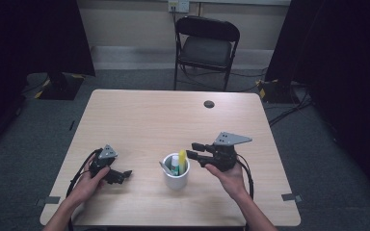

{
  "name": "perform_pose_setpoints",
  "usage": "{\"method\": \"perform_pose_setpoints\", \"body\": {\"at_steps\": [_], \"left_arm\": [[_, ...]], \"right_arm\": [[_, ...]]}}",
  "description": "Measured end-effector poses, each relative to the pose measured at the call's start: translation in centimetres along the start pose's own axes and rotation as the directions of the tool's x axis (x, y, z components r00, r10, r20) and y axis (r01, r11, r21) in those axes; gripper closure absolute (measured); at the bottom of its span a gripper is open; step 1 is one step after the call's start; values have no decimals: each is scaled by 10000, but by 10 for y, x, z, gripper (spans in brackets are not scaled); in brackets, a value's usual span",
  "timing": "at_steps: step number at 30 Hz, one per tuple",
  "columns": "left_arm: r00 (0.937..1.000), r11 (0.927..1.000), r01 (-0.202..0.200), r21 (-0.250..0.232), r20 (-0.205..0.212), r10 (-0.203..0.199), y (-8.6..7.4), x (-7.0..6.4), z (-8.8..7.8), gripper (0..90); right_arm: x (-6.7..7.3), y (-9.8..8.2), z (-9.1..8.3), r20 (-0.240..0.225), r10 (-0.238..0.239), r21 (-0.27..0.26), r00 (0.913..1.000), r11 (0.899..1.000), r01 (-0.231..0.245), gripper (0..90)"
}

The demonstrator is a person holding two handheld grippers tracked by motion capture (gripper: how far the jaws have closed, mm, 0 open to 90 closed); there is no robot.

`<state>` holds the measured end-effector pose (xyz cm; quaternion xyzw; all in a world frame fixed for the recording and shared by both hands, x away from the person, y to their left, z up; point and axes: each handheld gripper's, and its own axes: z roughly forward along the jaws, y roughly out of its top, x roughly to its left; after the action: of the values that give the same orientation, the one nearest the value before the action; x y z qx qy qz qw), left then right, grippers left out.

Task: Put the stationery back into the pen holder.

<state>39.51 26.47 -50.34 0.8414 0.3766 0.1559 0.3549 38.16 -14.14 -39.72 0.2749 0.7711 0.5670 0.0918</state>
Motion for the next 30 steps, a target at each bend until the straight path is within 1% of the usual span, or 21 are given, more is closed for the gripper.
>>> {"method": "perform_pose_setpoints", "body": {"at_steps": [5, 8, 10, 13, 15, 16, 21, 24, 27, 28, 30], "left_arm": [[10000, 10000, 2, -2, -27, -2, 0, 0, 0, 0], [10000, 10000, 14, -8, -27, -14, 0, 0, 0, 0], [10000, 10000, 4, -6, -25, -4, 0, 0, 0, 0], [10000, 10000, 2, -3, -28, -2, 0, 0, 0, 0], [10000, 10000, 4, -3, -28, -4, 0, 0, 0, 0], [10000, 10000, 2, -1, -29, -2, 0, 0, 0, 0], [10000, 10000, 5, -2, -30, -5, 0, 0, 0, 0], [10000, 10000, 8, -4, -30, -8, 0, 0, 0, 0], [10000, 10000, 4, -4, -30, -4, 0, 0, 0, 0], [10000, 10000, 8, -6, -32, -8, 0, 0, 0, 0], [10000, 10000, 3, -2, -31, -3, 0, 0, 0, 0]], "right_arm": [[-5, 0, -7, 465, 162, -1, 9988, 9999, -162, 523], [-10, -1, -11, 851, 388, 98, 9956, 9992, -397, 463], [-13, -3, -13, 1161, 469, 122, 9921, 9987, -487, 439], [-19, -7, -16, 1478, 651, 152, 9869, 9976, -681, 396], [-22, -10, -19, 1609, 692, 202, 9845, 9971, -734, 383], [-23, -12, -22, 1819, 698, 287, 9808, 9967, -762, 371], [-30, -19, -36, 2225, 870, 451, 9710, 9940, -994, 338], [-34, -21, -45, 2351, 956, 457, 9673, 9930, -1093, 318], [-37, -24, -50, 2508, 1001, 526, 9628, 9918, -1168, 289], [-38, -27, -52, 2630, 1108, 538, 9584, 9902, -1292, 283], [-41, -31, -54, 2691, 1211, 607, 9555, 9880, -1423, 278]]}}
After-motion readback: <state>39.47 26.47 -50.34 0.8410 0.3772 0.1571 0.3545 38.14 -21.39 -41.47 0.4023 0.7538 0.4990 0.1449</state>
